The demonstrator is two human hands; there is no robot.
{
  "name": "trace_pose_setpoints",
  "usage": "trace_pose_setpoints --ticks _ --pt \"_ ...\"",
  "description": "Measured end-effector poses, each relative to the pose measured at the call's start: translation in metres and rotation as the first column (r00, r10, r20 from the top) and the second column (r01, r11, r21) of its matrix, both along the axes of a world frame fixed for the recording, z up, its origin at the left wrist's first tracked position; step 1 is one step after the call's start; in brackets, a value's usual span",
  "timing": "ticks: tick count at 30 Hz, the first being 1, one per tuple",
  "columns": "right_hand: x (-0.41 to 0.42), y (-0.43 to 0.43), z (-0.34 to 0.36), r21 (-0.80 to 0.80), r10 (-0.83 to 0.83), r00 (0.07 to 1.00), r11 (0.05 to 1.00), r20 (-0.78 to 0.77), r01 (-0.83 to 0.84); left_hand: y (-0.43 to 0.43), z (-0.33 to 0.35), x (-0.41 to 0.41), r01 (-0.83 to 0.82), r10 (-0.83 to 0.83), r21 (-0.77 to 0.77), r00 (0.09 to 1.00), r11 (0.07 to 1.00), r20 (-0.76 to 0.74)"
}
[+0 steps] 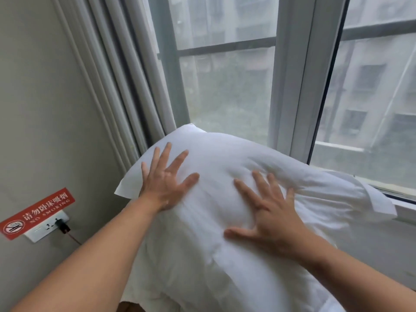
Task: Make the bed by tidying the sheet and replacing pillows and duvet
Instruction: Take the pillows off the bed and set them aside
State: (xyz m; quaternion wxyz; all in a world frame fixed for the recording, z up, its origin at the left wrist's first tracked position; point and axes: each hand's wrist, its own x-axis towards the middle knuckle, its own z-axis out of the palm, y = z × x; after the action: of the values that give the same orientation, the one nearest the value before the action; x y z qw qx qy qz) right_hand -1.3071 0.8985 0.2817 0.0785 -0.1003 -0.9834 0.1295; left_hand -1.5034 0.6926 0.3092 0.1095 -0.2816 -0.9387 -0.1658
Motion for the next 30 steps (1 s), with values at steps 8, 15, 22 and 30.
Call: trace_pose_setpoints --ticks 8,15,22,30 --pt "-0.023 0.098 -0.056 -0.235 0.152 0.988 0.960 -0.026 -0.154 0.039 -0.035 -0.050 0.045 0.004 -0.216 0.975 0.975 0.222" --pt "-0.029 0.099 -0.143 -0.190 0.169 0.985 0.968 0.026 -0.161 0.031 -0.128 -0.027 0.011 0.065 -0.222 0.942 0.975 0.330" --pt "-0.026 0.092 -0.136 -0.184 0.145 0.989 0.973 0.021 -0.139 0.029 -0.123 -0.027 0.003 0.095 -0.239 0.912 0.971 0.398" --pt "-0.010 0.012 -0.026 0.078 0.183 0.981 0.981 -0.071 -0.178 -0.032 -0.103 0.013 -0.029 -0.041 0.162 0.909 0.986 0.416"
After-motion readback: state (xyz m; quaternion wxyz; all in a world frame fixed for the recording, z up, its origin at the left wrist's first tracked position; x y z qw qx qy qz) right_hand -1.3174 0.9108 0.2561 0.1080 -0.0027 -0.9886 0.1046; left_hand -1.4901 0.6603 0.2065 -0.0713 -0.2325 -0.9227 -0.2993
